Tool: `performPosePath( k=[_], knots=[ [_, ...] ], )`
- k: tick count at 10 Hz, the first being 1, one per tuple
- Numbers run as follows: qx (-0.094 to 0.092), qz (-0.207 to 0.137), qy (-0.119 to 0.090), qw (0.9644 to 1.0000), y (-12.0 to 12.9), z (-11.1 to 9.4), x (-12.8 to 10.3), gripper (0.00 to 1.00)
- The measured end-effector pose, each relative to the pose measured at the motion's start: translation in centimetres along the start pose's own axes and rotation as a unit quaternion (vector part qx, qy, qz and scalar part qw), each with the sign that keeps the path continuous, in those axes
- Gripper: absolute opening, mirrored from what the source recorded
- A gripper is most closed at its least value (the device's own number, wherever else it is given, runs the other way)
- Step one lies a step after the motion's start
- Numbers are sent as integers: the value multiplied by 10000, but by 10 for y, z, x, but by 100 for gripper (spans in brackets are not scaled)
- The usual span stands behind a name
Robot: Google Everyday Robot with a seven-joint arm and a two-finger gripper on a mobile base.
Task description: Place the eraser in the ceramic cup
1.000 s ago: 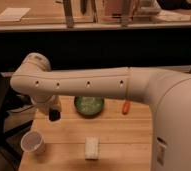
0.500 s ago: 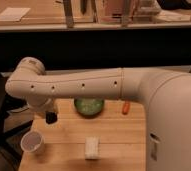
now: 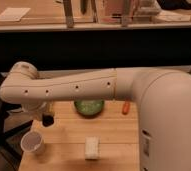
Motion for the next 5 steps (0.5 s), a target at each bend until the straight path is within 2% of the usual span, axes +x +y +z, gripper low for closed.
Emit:
performPosePath(
  k=[3,5],
  knots=[
    [-12,-197,16,9998,-24,0,2,1],
    [-67,-250,19,9997,-24,1,1,1]
  ],
)
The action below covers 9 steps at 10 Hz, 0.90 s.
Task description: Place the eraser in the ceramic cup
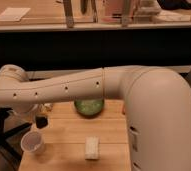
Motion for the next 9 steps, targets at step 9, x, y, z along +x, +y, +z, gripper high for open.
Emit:
performPosePath(
  k=[9],
  knots=[
    [-194,-591,-60,9980,-49,7,-3,1]
  ],
)
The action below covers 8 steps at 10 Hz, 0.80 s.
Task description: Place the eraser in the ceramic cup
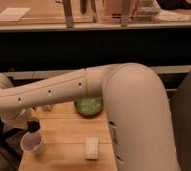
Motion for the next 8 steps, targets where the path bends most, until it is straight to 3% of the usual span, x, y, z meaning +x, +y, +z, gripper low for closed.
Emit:
performPosePath(
  k=[8],
  knots=[
    [-123,-280,-79,9995,-12,1,-7,1]
  ],
)
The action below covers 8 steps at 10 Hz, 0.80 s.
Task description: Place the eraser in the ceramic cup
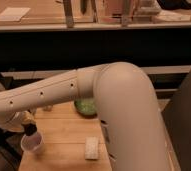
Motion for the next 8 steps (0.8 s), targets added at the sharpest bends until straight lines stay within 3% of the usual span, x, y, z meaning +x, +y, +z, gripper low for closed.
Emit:
performPosePath(
  k=[8],
  knots=[
    [-121,-128,-84,9998,-9,6,-6,1]
  ],
)
